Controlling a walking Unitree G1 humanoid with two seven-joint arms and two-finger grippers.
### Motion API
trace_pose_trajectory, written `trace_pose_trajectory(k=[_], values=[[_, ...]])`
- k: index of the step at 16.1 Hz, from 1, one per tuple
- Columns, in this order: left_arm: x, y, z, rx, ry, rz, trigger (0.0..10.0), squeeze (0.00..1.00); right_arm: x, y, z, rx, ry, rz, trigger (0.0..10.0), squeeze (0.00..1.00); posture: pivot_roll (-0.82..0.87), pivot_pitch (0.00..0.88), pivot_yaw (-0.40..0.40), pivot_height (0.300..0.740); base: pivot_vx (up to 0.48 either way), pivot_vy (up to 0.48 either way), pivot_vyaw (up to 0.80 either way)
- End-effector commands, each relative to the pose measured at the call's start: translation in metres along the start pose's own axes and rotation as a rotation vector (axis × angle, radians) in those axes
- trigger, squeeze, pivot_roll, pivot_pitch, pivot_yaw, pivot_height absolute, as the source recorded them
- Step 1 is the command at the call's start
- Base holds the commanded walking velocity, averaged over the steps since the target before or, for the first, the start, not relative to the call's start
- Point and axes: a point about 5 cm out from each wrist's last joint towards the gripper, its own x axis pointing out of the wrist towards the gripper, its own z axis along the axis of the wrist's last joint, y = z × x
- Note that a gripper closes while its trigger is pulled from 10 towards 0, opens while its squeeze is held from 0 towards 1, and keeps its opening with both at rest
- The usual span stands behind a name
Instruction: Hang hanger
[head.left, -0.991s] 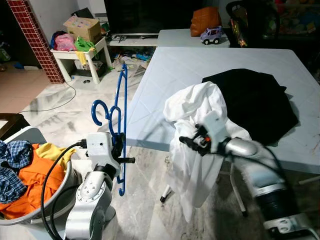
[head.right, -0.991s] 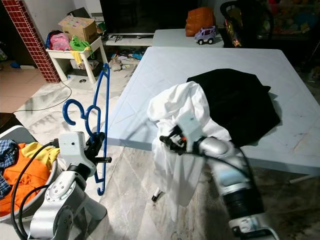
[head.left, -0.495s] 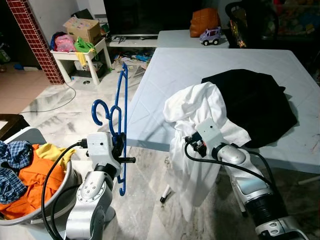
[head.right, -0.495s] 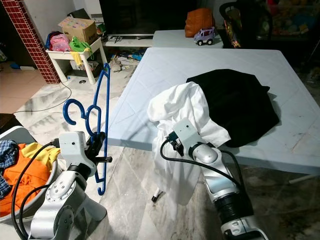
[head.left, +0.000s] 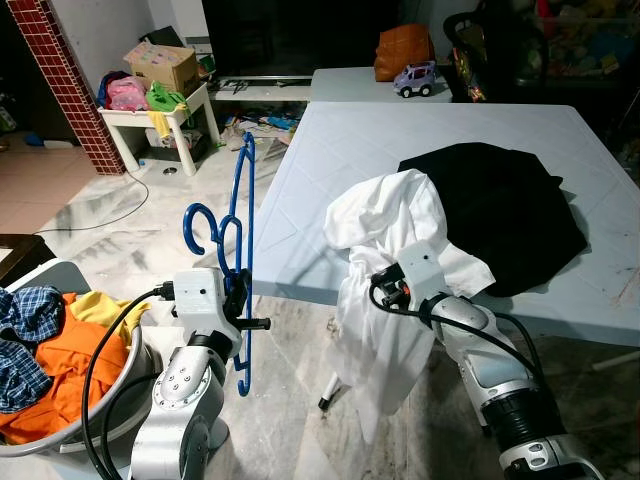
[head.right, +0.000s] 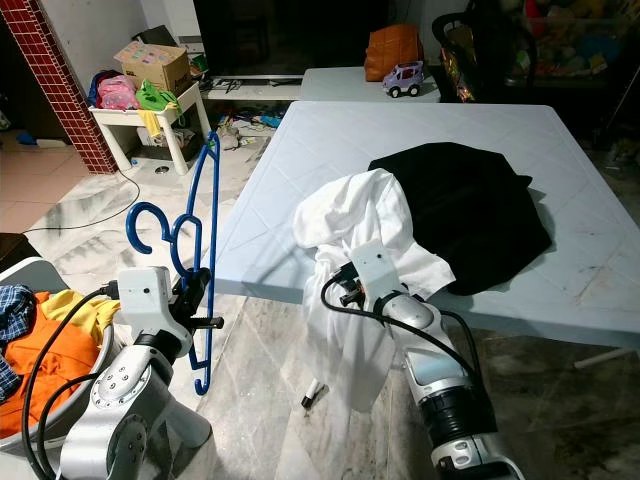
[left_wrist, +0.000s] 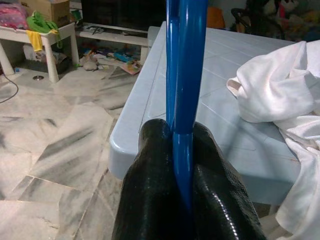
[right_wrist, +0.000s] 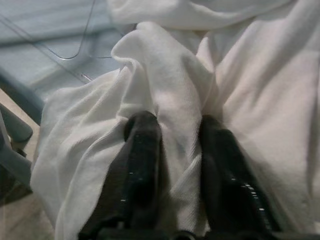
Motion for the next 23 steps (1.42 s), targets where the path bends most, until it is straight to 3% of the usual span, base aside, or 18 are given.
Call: trace_pose_trajectory(k=[1,5,8,14,18,23], values=[[0.000,0.000,0.004,0.012,-0.011,-0.002,10.0,0.00,0.001,-0.004,-0.016,0.069,0.080,-0.034,0.0,0.00,-0.04,0.000,0.059,0.740,0.000,0.000,0.00],[-0.002,-0.001,0.004,0.011,-0.011,-0.002,10.0,0.00,0.010,-0.003,-0.009,0.235,0.078,-0.068,0.0,0.00,-0.03,0.000,0.054,0.740,0.000,0.000,0.00],[-0.003,-0.001,0.004,0.009,-0.011,0.002,10.0,0.00,0.026,-0.006,0.012,0.367,0.053,-0.107,0.0,0.00,-0.02,0.000,0.046,0.740,0.000,0.000,0.00],[-0.007,0.001,0.004,0.006,-0.017,0.029,10.0,0.00,0.043,-0.012,0.058,0.342,-0.007,-0.114,0.0,0.00,0.01,0.000,0.018,0.740,0.000,0.000,0.00],[-0.009,0.002,0.004,0.006,-0.013,0.037,10.0,0.00,0.040,-0.033,0.126,0.378,-0.199,-0.180,0.0,0.00,0.01,0.000,0.018,0.740,0.000,0.000,0.00],[-0.010,0.001,0.005,0.007,-0.013,0.041,10.0,0.00,0.013,-0.052,0.222,0.446,-0.518,-0.215,0.0,0.00,0.03,0.000,0.009,0.740,0.000,0.000,0.00]])
